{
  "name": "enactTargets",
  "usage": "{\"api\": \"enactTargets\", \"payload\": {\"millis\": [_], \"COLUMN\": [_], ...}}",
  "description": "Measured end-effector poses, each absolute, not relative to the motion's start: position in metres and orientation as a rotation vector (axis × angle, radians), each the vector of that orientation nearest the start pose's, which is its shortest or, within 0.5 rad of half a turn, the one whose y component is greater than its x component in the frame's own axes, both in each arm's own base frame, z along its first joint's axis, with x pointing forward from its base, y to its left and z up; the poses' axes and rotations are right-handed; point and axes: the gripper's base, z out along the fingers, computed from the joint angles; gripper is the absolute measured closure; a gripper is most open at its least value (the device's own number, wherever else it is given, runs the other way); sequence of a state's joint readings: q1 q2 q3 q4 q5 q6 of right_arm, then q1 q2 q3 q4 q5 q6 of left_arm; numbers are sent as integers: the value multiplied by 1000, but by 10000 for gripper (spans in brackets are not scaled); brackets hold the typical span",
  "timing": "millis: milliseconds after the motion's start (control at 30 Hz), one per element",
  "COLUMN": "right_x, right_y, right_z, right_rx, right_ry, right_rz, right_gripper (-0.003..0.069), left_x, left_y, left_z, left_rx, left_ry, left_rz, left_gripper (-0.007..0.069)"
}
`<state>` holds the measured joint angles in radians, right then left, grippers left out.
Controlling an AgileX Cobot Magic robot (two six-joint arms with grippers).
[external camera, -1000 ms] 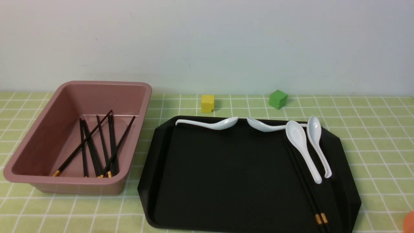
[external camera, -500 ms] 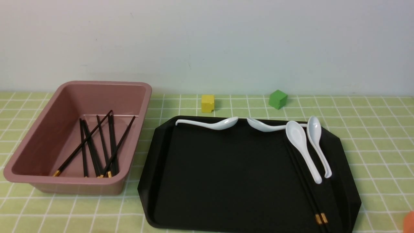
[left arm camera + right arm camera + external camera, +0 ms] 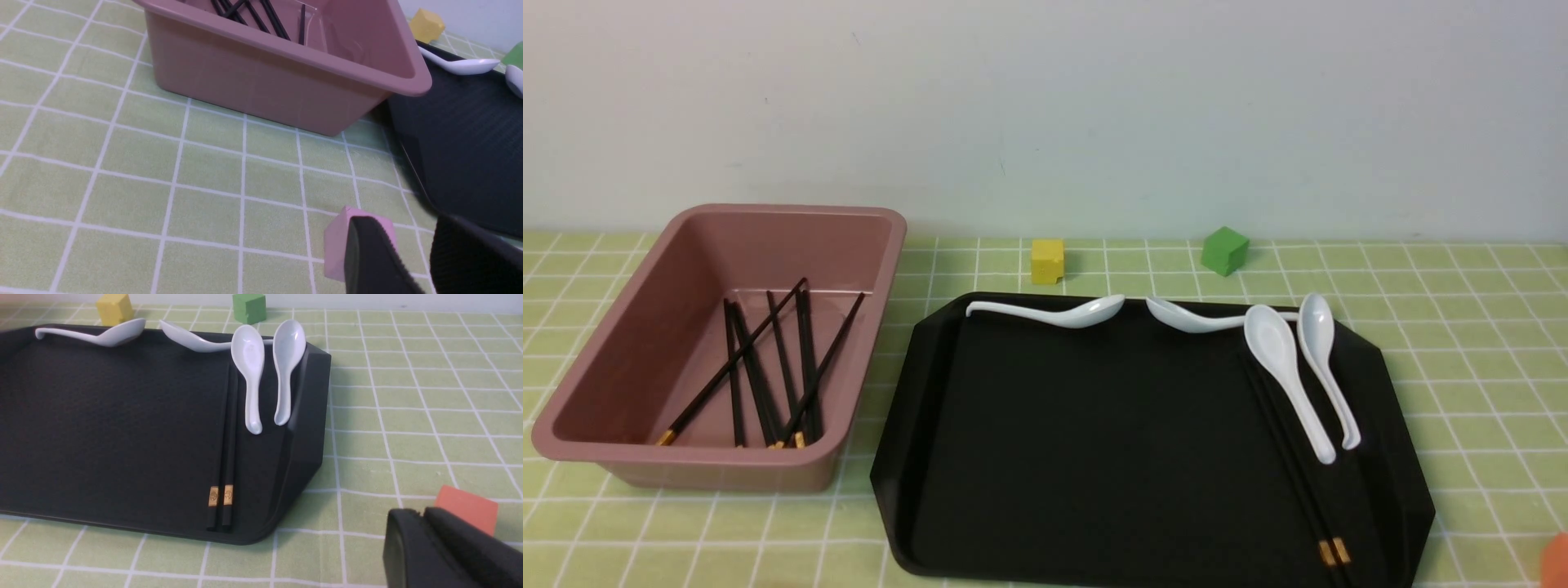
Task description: On green tablecloth take chopsticks from black tray and put them in box.
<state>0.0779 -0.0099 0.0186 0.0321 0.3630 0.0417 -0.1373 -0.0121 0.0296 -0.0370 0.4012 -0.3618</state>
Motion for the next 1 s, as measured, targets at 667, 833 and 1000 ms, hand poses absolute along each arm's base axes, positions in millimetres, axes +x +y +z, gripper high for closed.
{"api": "enactTargets", "payload": {"millis": [667, 833, 1000], "right_x": [53, 53, 53], "right_y": [5, 5, 5], "right_z": [175, 175, 175], "right_rx": [-14, -14, -13], "right_ry": [1857, 1857, 1858], "right_rz": [115, 115, 115], "right_gripper": [571, 565, 559], "left_x": [51, 51, 51], "left_y": [-8, -8, -8], "left_z": [168, 168, 168], "left_rx": [-238, -238, -238], "left_ry": [1905, 1905, 1905], "left_rz": [-374, -374, -374], "left_gripper": [385, 385, 385]}}
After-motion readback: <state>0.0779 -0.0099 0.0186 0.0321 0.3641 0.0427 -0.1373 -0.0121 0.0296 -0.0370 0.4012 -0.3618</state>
